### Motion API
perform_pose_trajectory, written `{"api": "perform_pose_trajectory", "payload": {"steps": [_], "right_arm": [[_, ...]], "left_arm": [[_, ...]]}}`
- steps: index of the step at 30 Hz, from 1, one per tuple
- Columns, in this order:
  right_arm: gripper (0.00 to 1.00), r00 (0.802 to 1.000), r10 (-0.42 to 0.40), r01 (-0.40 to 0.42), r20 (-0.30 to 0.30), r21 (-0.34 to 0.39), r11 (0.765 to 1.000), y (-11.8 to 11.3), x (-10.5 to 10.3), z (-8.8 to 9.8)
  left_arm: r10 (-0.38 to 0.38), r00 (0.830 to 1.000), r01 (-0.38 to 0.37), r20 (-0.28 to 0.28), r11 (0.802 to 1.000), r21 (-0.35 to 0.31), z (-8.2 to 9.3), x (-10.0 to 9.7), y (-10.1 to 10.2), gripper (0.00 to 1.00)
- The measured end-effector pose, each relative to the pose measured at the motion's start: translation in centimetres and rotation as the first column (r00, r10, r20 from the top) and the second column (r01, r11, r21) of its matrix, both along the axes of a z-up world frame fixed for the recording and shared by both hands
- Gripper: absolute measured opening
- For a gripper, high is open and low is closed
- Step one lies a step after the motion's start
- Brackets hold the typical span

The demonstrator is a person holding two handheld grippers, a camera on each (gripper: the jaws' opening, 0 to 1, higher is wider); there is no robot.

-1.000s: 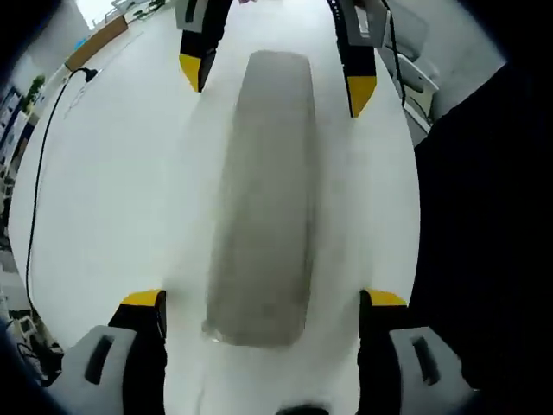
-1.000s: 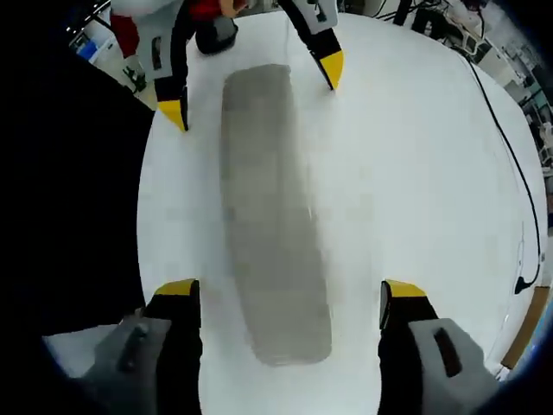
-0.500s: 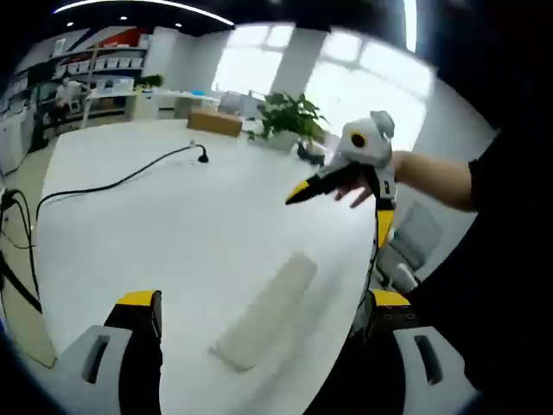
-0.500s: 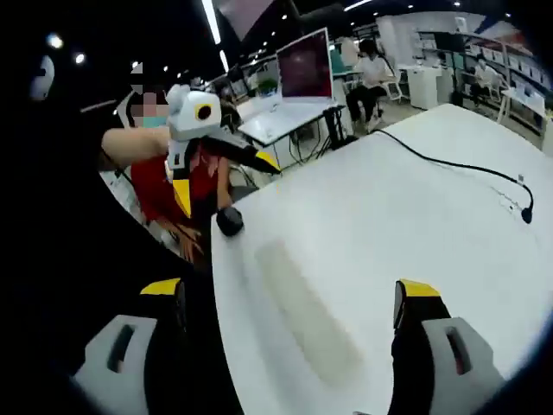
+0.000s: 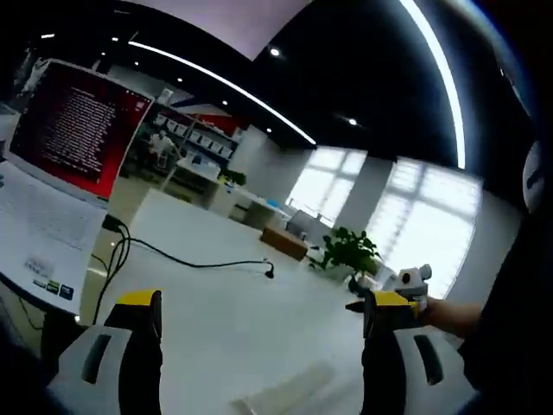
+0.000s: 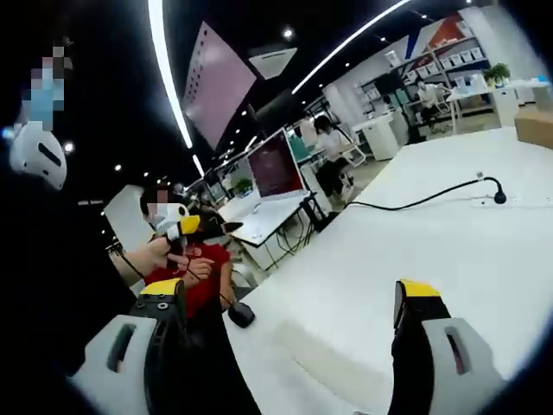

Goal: Arrange the utensils inside the cutlery case until each visible utensil rests in its matching compartment.

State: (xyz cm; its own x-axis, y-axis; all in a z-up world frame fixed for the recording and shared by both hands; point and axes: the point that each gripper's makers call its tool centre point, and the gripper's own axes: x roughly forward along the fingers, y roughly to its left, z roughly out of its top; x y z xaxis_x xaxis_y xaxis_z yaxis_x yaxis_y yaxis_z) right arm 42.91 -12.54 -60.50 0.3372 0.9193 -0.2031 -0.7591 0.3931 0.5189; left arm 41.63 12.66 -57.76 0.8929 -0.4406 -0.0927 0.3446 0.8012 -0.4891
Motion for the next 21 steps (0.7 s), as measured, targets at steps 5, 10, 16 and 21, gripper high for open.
{"api": "perform_pose_trajectory", "payload": {"steps": [5,10,16,21], "right_arm": [[1.00,0.994,-0.103,0.105,-0.033,0.092,0.990,-0.9,-0.3,0.7],[1.00,0.987,-0.132,0.144,-0.092,0.146,0.979,-1.1,-1.3,0.0],[1.00,0.961,-0.198,0.240,-0.194,0.223,0.945,-1.4,-2.8,-2.3],[1.00,0.959,-0.229,0.256,-0.164,0.168,0.952,-2.0,-2.8,-3.3]], "left_arm": [[0.141,0.989,-0.137,0.046,0.988,-0.076,0.9,-1.7,2.3,1.00],[0.219,0.975,-0.211,0.034,0.965,-0.154,0.2,-3.6,4.1,1.00],[0.312,0.948,-0.293,0.054,0.928,-0.230,-0.2,-5.4,5.3,1.00],[0.286,0.956,-0.278,0.062,0.955,-0.107,-0.7,-5.4,5.0,1.00]]}}
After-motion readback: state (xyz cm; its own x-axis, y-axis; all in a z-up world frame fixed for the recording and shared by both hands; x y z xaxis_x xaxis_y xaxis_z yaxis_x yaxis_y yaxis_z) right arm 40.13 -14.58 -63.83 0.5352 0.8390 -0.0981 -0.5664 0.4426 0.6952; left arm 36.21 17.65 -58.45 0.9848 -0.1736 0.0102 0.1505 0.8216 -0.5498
